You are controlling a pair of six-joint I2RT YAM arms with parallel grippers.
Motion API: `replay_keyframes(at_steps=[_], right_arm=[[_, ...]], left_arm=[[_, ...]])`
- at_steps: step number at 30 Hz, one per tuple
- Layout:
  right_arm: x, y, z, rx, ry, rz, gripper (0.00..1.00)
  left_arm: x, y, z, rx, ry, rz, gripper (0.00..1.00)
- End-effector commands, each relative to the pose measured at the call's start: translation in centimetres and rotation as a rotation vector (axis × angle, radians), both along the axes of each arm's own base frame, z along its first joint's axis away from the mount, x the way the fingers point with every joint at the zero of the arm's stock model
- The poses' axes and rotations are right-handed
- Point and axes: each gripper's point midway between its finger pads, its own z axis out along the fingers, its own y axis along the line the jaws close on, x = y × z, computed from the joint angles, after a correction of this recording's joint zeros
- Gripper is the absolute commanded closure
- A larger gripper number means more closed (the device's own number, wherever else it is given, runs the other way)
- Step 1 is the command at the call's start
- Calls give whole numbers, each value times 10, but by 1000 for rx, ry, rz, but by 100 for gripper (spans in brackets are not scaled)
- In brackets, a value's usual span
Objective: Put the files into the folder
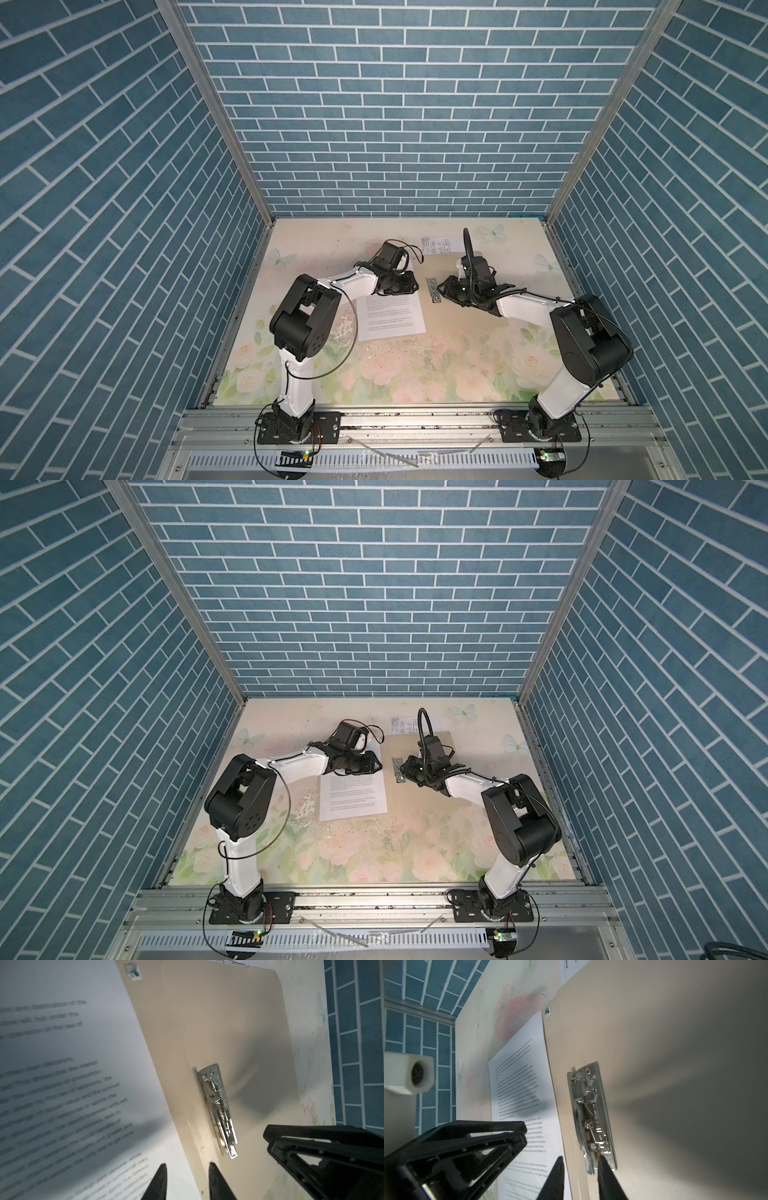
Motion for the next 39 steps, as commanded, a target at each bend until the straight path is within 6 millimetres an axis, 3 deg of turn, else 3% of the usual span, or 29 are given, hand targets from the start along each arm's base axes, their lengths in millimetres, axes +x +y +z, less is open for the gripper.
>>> replay_keyframes(at_steps=[1, 4, 22, 39], right_arm=[[-8, -1, 0, 21, 1, 26, 78], [-11, -2, -6, 25, 15, 32, 83], [-15, 3, -25, 77, 62, 24, 85], [-18, 5, -35, 90, 97, 21, 85]], left_arm=[[4, -15, -1, -12, 15, -7, 65], [10, -22, -5, -32, 21, 7, 68], [38, -40, -19, -85, 24, 70, 77], [44, -44, -30, -95, 48, 96, 81]])
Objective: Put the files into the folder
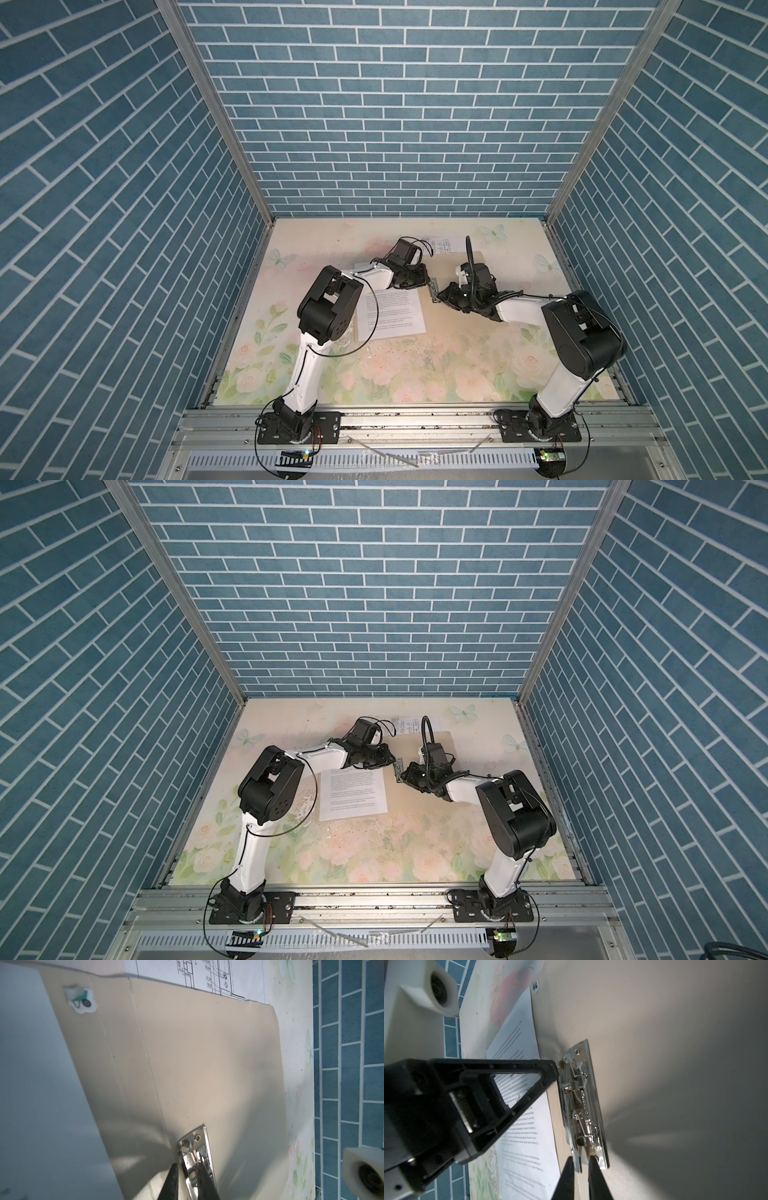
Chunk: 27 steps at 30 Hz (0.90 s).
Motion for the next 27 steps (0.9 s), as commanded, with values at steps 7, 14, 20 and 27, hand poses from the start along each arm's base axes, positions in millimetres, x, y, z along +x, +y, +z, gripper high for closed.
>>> replay_keyframes(at_steps=[7, 14, 20, 27], right_arm=[[-9, 4, -13, 39, 59, 9, 85], [-11, 7, -15, 49, 73, 23, 85], [-12, 8, -19, 42, 93, 30, 87], [-14, 5, -19, 33, 93, 26, 89]], left_arm=[[0, -2, -14, 12, 11, -3, 85], [-5, -3, -17, 15, 14, -11, 88], [-6, -2, -17, 16, 14, -10, 89], [-6, -2, -17, 14, 12, -11, 90]])
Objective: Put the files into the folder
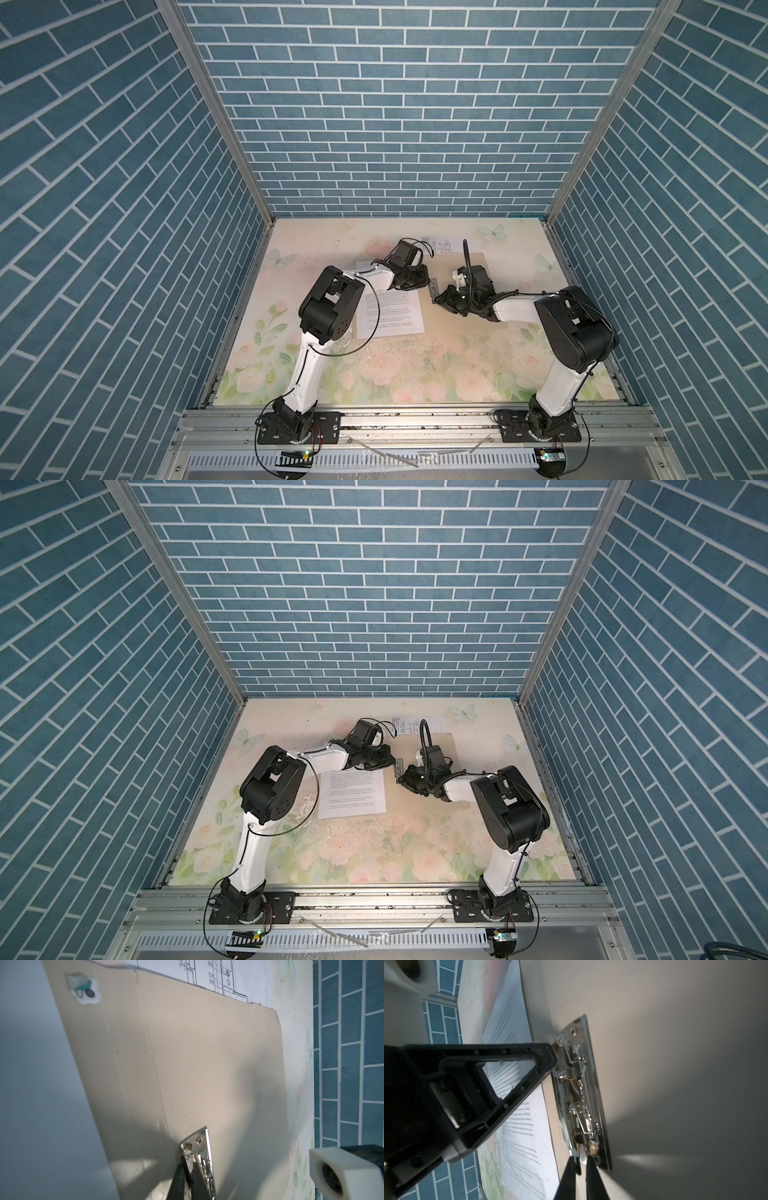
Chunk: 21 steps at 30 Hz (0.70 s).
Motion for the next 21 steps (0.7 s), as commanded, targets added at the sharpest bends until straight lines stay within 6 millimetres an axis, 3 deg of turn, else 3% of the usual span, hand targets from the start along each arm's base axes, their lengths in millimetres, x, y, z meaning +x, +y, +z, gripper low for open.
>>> replay_keyframes(at_steps=[1, 21], right_arm=[[-6, -3, -6, -10, 31, -6, 89], [-13, 2, -17, 18, 74, 15, 89]], left_arm=[[-6, 2, -12, 23, 11, -11, 91], [-7, 6, -15, 40, 15, 5, 92]])
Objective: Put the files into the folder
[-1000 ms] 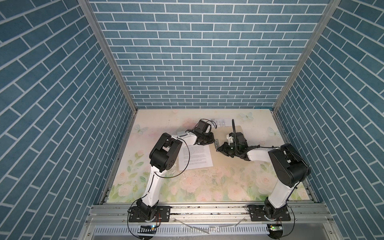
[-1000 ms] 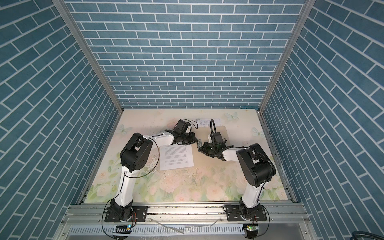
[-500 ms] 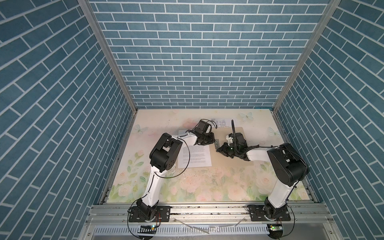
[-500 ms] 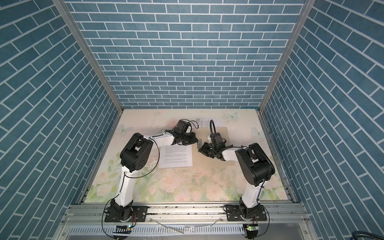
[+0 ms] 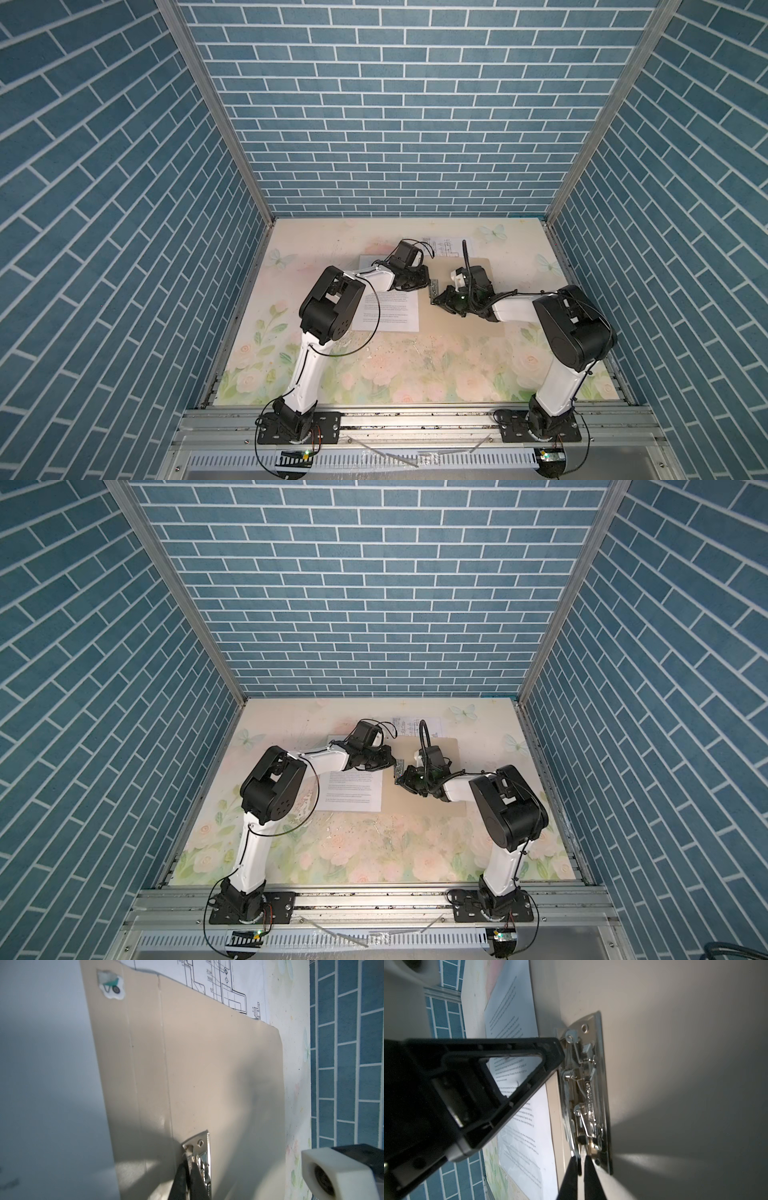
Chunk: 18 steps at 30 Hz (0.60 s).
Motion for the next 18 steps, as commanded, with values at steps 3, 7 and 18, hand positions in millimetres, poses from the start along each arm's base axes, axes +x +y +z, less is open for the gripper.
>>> replay_keyframes(at_steps=[3, 7, 18], right_arm=[[-10, -1, -15, 5, 66, -9, 89], [-10, -2, -16, 3, 67, -11, 91], [-12, 7, -17, 51, 84, -11, 87]], left_arm=[[-6, 8, -13, 49, 11, 4, 92], [-7, 8, -12, 51, 10, 0, 93], [-7, 13, -13, 68, 12, 16, 93]])
